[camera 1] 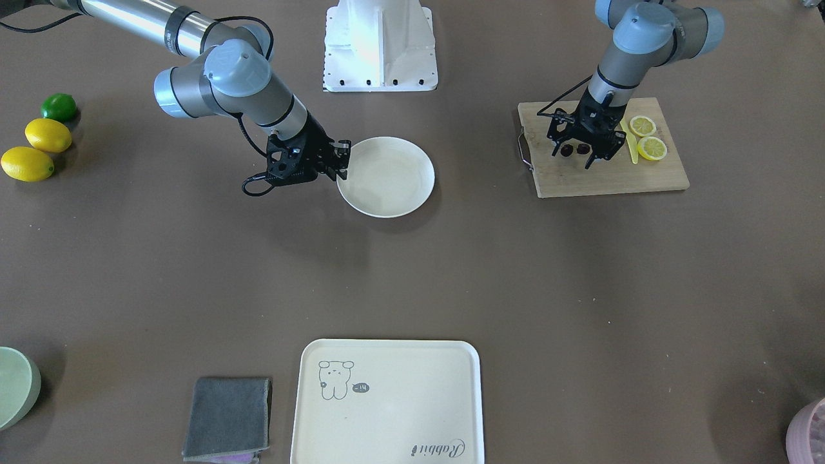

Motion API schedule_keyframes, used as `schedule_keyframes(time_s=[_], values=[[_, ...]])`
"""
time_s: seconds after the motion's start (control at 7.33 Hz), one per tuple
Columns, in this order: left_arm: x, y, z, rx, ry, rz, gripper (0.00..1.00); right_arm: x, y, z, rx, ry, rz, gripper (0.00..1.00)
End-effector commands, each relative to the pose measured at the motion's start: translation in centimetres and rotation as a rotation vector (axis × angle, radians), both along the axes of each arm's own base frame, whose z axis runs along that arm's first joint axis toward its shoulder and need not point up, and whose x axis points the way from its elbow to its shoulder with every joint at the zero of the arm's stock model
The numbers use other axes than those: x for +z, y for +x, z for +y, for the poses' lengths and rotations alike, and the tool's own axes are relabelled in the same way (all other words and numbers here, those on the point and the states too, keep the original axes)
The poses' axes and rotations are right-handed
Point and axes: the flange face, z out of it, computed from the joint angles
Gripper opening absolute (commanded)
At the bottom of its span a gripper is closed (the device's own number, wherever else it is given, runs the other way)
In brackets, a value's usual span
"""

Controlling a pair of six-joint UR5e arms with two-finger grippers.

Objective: Place red cherry on plate
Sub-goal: 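Grasp the two dark cherries with the left gripper while the right gripper releases the plate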

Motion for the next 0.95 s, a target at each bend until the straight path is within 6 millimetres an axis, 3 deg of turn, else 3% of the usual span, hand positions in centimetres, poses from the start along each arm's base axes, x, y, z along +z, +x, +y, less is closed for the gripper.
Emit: schedule_keyframes(time_s=[0.0, 0.27, 0.55, 0.82], values=[[0.1, -0.1, 0.6, 0.013, -0.010, 0.001, 0.75, -0.2, 0.2, -0.1, 0.010, 0.006, -0.002, 1.00], [0.1, -0.2, 1.3, 0.039, -0.029, 0.010, 0.71, 0.0, 0.1, -0.2, 0.018, 0.008, 0.003, 1.00], [0.1, 0.2, 1.7, 0.049, -0.030, 0.010, 0.56, 0.3, 0.2, -0.2, 0.019, 0.008, 0.006, 1.00], [0.2, 0.2, 1.7, 0.051, -0.029, 0.008, 0.22, 0.3, 0.3, -0.2, 0.021, 0.008, 0.006, 1.00]])
